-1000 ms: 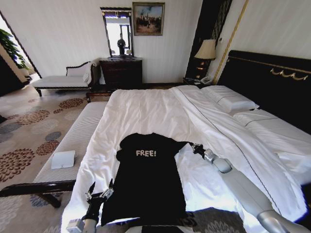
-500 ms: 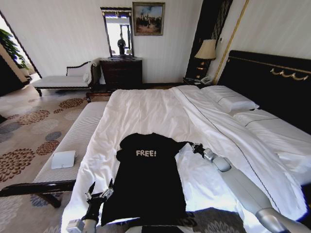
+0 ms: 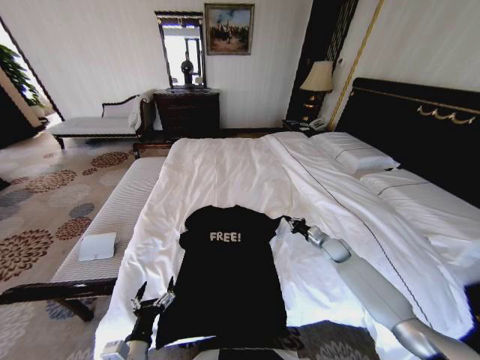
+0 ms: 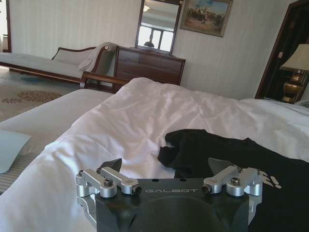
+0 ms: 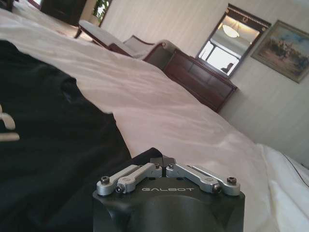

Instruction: Fold the clothes on the bed.

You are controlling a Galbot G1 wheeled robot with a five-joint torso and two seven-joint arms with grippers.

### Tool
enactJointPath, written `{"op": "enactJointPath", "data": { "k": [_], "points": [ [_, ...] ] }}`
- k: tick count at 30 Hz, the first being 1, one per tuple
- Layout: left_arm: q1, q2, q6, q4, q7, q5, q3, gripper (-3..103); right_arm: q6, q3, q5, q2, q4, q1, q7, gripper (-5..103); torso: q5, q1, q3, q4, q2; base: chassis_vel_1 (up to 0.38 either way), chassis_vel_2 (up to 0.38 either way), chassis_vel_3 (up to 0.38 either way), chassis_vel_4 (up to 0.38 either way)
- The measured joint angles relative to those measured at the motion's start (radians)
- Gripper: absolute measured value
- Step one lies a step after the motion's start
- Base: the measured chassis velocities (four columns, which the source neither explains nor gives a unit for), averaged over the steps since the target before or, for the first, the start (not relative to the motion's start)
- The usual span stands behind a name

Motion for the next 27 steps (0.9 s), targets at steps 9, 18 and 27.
{"op": "enactJointPath", "data": {
  "k": [9, 18, 27],
  "points": [
    [0.007, -0.011, -0.001, -0.012, 0.0, 0.007, -0.001, 100, -0.027, -0.111, 0.015, 0.05, 0.018, 0.083, 0.012, 0, 0.0, 0.0, 0.0, -0.0001, 0.0, 0.0, 0.0, 0.0, 0.0],
    [0.012, -0.011, -0.002, -0.012, 0.0, 0.013, -0.003, 100, -0.024, -0.198, -0.003, 0.115, -0.08, 0.122, 0.018, 0, 0.0001, 0.0, 0.0, -0.0002, 0.0, 0.0, 0.0, 0.0, 0.0],
    [0.014, -0.011, -0.002, -0.012, 0.0, 0.012, -0.003, 100, -0.006, -0.248, -0.018, 0.19, -0.197, 0.146, 0.028, 0, 0.0001, 0.0, 0.0, -0.0001, 0.0, 0.0, 0.0, 0.0, 0.0]
  ]
}}
